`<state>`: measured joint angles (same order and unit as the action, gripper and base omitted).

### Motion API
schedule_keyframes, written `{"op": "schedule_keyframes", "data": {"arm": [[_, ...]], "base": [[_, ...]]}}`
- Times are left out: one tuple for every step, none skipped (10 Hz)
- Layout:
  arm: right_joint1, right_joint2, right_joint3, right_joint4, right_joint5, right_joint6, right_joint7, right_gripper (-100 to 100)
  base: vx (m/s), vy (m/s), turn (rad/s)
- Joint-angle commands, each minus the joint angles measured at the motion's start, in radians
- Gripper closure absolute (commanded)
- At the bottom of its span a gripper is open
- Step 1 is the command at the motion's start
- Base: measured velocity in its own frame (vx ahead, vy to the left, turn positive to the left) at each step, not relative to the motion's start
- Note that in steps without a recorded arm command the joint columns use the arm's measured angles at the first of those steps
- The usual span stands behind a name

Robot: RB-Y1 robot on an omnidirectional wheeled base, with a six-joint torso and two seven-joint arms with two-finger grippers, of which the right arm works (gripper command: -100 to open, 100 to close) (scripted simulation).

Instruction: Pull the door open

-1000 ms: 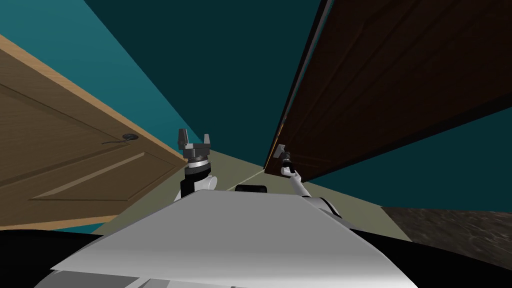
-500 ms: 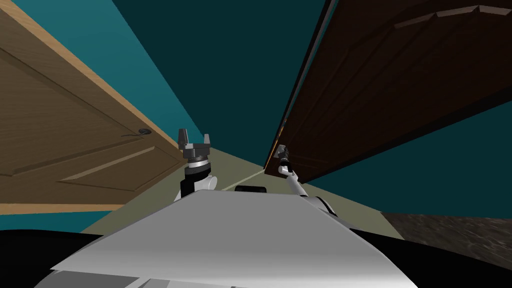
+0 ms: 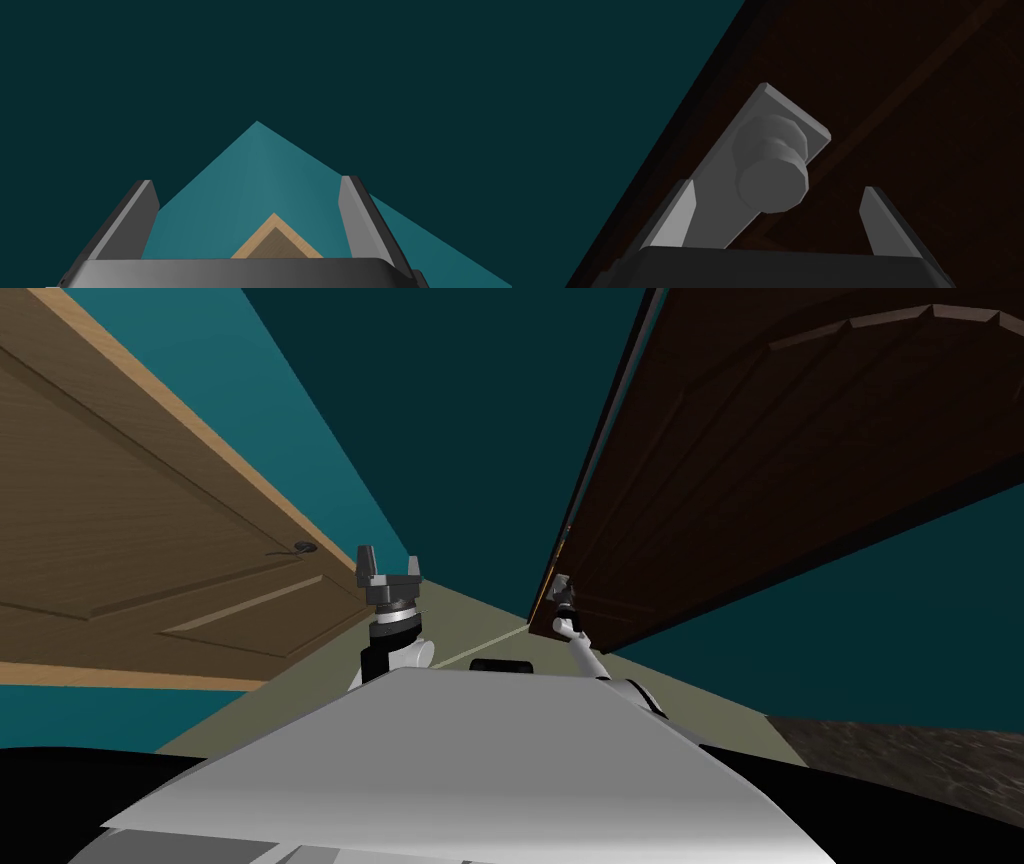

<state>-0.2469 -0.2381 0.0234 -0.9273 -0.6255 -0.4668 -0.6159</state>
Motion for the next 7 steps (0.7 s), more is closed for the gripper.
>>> {"op": "schedule_keyframes", "data": {"arm": [[-0.003, 0.016, 0.007, -0.005, -0.050, -0.002, -0.050, -100], [-0.003, 0.016, 0.007, -0.005, -0.060, -0.002, -0.056, -100], [-0.004, 0.025, 0.012, -0.010, -0.093, -0.003, -0.087, -100], [-0.005, 0.033, 0.016, -0.015, -0.125, -0.003, -0.116, -100], [-0.006, 0.042, 0.020, -0.020, -0.155, -0.003, -0.143, -100], [-0.007, 0.050, 0.023, -0.024, -0.184, -0.004, -0.170, -100], [-0.008, 0.057, 0.026, -0.028, -0.211, -0.004, -0.195, -100]], "base": [[-0.097, -0.033, 0.076], [-0.059, -0.029, 0.018], [-0.059, -0.032, 0.034], [-0.074, -0.049, 0.062], [-0.090, -0.046, 0.067], [-0.108, -0.048, 0.050], [-0.113, -0.052, 0.045]]}}
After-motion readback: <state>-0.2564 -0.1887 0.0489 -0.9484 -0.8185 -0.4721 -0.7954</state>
